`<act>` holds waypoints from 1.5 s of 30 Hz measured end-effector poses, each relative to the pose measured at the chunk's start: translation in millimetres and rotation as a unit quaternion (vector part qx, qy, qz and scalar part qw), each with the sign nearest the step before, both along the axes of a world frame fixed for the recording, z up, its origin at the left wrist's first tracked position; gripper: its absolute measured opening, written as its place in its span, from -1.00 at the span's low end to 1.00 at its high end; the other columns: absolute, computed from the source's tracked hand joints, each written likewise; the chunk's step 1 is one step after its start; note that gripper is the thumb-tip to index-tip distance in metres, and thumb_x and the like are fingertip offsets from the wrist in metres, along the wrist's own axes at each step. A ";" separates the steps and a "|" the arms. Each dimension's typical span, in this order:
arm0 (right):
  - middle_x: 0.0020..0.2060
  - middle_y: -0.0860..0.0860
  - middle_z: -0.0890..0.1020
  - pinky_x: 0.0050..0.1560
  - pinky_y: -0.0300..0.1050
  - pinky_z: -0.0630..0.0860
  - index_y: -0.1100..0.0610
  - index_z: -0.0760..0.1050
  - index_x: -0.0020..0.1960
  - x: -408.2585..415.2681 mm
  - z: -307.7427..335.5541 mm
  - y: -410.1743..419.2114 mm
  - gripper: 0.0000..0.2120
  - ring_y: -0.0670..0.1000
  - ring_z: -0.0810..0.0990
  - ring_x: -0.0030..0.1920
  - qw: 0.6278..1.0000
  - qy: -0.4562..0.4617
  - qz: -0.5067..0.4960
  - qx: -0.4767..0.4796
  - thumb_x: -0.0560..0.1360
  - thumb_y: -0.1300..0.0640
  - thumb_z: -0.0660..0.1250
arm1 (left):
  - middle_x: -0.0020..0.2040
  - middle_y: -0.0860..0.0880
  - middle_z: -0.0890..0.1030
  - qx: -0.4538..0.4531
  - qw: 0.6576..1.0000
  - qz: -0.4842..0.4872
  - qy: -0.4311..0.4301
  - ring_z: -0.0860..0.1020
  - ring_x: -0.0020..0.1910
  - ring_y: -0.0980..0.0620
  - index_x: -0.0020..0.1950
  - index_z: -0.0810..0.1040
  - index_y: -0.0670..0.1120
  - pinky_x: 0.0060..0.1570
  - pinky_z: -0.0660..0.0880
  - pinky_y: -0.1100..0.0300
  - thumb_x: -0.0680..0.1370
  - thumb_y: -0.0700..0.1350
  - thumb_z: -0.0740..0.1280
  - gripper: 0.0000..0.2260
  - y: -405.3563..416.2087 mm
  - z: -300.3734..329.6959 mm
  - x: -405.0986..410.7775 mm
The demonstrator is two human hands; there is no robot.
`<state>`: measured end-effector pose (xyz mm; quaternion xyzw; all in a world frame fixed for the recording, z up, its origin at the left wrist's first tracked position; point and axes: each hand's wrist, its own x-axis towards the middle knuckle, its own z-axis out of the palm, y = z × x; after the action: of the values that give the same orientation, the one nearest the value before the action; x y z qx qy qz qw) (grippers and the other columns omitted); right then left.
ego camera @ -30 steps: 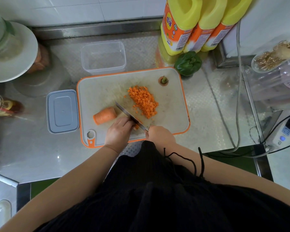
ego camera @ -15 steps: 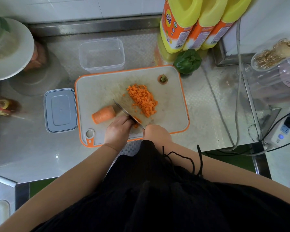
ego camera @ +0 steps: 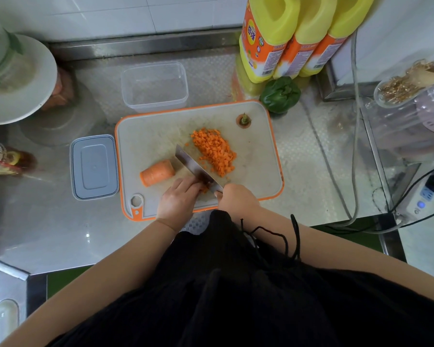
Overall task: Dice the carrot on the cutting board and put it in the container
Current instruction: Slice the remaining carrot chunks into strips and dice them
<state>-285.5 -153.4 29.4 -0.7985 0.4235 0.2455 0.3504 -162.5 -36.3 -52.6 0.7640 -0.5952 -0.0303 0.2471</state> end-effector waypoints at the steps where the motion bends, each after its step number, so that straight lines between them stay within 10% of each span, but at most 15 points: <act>1: -0.22 0.09 0.49 -0.16 -0.05 0.42 0.20 0.43 -0.04 -0.4 -0.2 -0.4 -0.72 0.16 0.57 -0.07 1.000 -0.002 0.000 0.004 0.64 0.01 0.11 | -0.01 -0.06 0.63 0.003 1.000 -0.005 -0.002 0.57 -0.04 -0.08 0.00 0.66 -0.15 -0.15 0.60 0.08 0.46 -0.31 0.42 -0.85 0.6 -0.2 -0.3; 11: -0.41 0.02 0.39 -0.25 -0.09 0.34 0.10 0.27 -0.34 -3.6 -2.5 -5.1 -0.61 0.06 0.45 -0.28 1.000 -0.001 0.021 -0.003 0.64 0.01 0.08 | -0.07 -0.04 0.63 0.068 0.997 -0.015 -0.020 0.59 -0.10 -0.07 -0.06 0.67 -0.10 -0.29 0.59 0.11 0.34 -0.32 0.51 -0.77 -6.0 12.0 1.2; 16: -0.26 0.06 0.47 -0.18 -0.06 0.41 0.22 0.48 -0.04 -6.6 -0.9 0.8 -0.69 0.11 0.54 -0.15 0.998 0.002 0.046 -0.031 0.65 0.04 0.07 | -0.11 -0.08 0.60 0.026 1.000 0.015 -0.004 0.60 -0.20 -0.10 -0.09 0.64 -0.15 -0.38 0.55 0.05 0.53 -0.20 0.36 -0.93 -0.7 14.0 3.7; 22: -0.11 0.11 0.61 -0.25 -0.07 0.43 0.24 0.39 0.10 -12.4 -2.4 8.2 -0.83 0.17 0.61 -0.10 0.991 -0.007 0.101 -0.090 0.55 0.20 0.23 | -0.02 -0.22 0.54 -0.123 0.991 0.059 -0.014 0.50 -0.03 -0.20 0.05 0.48 -0.20 0.03 0.40 0.05 0.57 -0.30 0.23 -0.90 1.8 51.1 8.2; 32: -0.38 0.03 0.39 -0.32 -0.08 0.35 0.29 0.36 0.12 -12.8 2.3 8.7 -0.83 0.18 0.58 -0.21 0.980 -0.015 0.140 -0.140 0.53 0.32 0.20 | -0.05 0.07 0.53 0.285 0.945 -0.142 -0.079 0.45 0.08 -0.03 0.01 0.60 -0.02 0.28 0.23 0.04 0.55 0.13 -0.22 -0.40 -49.7 86.9 29.2; 38: -0.45 -0.01 0.29 -0.51 -0.17 0.15 0.27 0.38 0.08 -13.0 0.6 7.5 -0.86 0.13 0.42 -0.34 0.975 -0.018 0.145 -0.170 0.52 0.33 0.21 | 0.05 0.05 0.53 0.429 0.872 -0.192 -0.139 0.41 0.16 -0.03 0.10 0.55 -0.06 0.28 0.25 -0.01 0.68 0.06 -0.12 -0.54 -80.6 98.8 21.6; 40: -0.43 0.00 0.35 -0.48 -0.14 0.22 0.27 0.38 0.08 -13.3 0.7 7.6 -0.87 0.16 0.49 -0.31 0.978 -0.025 0.131 -0.161 0.53 0.30 0.22 | 0.07 0.03 0.57 0.367 0.901 -0.194 -0.122 0.45 0.15 -0.06 0.11 0.58 -0.06 0.23 0.31 -0.01 0.65 0.09 -0.13 -0.49 -84.8 97.9 24.9; 42: -0.30 0.06 0.53 -0.36 -0.11 0.30 0.27 0.39 0.08 -14.9 1.9 5.5 -0.87 0.17 0.60 -0.20 0.981 -0.039 0.108 -0.156 0.58 0.22 0.20 | 0.01 -0.04 0.61 0.146 0.968 -0.188 -0.083 0.53 0.03 -0.12 0.06 0.61 -0.09 0.07 0.41 0.00 0.64 0.04 0.04 -0.62 -82.3 98.2 32.2; 45: -0.18 0.11 0.59 -0.30 -0.10 0.31 0.24 0.40 0.06 -20.9 4.9 -4.3 -0.75 0.16 0.60 -0.15 0.986 -0.077 0.039 -0.142 0.64 0.06 0.08 | -0.02 -0.12 0.58 -0.164 0.970 -0.140 -0.117 0.53 -0.09 -0.14 0.03 0.55 -0.15 -0.03 0.48 0.03 0.58 -0.18 0.35 -0.93 -63.3 95.9 41.5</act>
<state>-306.3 -157.7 34.2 -0.8726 0.3941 0.1342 0.2556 -121.1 -99.6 43.3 0.6205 -0.7179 0.1227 0.2907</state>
